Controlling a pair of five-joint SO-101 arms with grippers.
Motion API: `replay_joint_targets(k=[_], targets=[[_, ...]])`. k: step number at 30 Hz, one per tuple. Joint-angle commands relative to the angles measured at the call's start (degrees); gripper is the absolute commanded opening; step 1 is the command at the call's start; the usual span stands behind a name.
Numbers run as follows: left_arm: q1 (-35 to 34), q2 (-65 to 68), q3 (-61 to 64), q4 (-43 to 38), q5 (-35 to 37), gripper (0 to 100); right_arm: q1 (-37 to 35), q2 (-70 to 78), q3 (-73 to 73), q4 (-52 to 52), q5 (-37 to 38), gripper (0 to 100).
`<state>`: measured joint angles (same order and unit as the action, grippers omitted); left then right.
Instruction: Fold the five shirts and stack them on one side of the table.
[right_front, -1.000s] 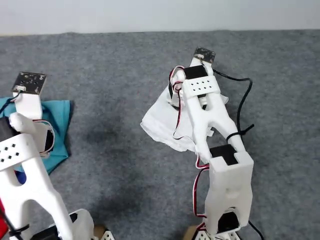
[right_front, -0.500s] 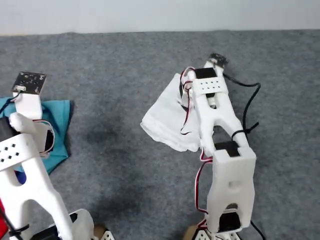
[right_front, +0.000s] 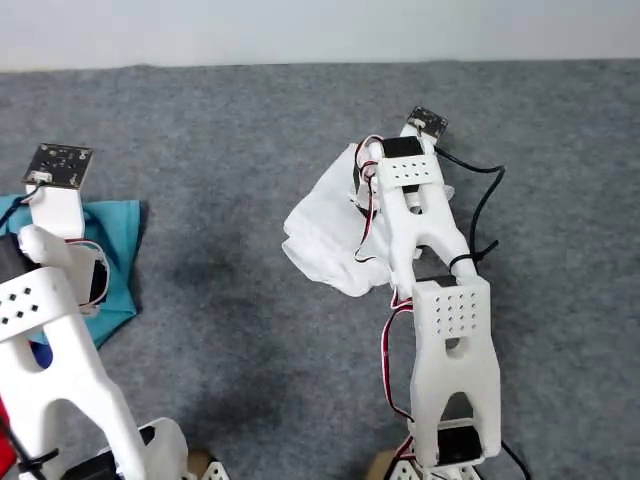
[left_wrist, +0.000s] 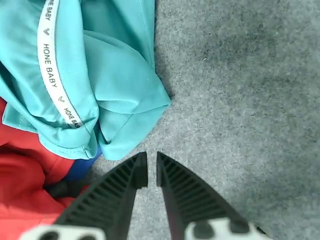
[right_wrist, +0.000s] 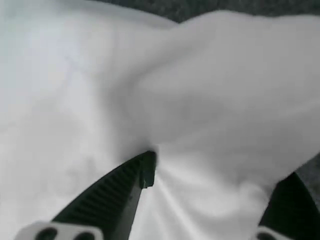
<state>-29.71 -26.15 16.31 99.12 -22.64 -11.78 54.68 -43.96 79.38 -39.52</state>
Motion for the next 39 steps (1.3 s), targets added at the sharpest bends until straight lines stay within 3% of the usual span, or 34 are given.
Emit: replay_joint_targets(k=[1,7,15,21,34,39], targets=[[0.0,-1.49,-0.31,1.32,-0.53,4,-0.66,2.42,-3.25,3.82,-0.62,30.3],[0.0,-1.49,-0.31,1.23,-0.53,4,-0.57,2.42,-3.25,6.37,1.85,1.1],[0.0,-1.49,-0.57,1.23,-0.53,4,1.36,-0.75,-6.59,13.32,4.13,0.9],[0.0,-1.49,-0.57,1.23,-0.53,4,5.85,-5.67,-8.88,20.7,11.08,0.9],[0.0,-1.49,-0.66,1.23,-0.53,4,28.79,-9.45,-8.88,21.23,35.08,0.9],[0.0,-1.49,-0.66,1.23,-0.53,4,38.81,-9.36,-8.88,15.87,44.92,0.9]])
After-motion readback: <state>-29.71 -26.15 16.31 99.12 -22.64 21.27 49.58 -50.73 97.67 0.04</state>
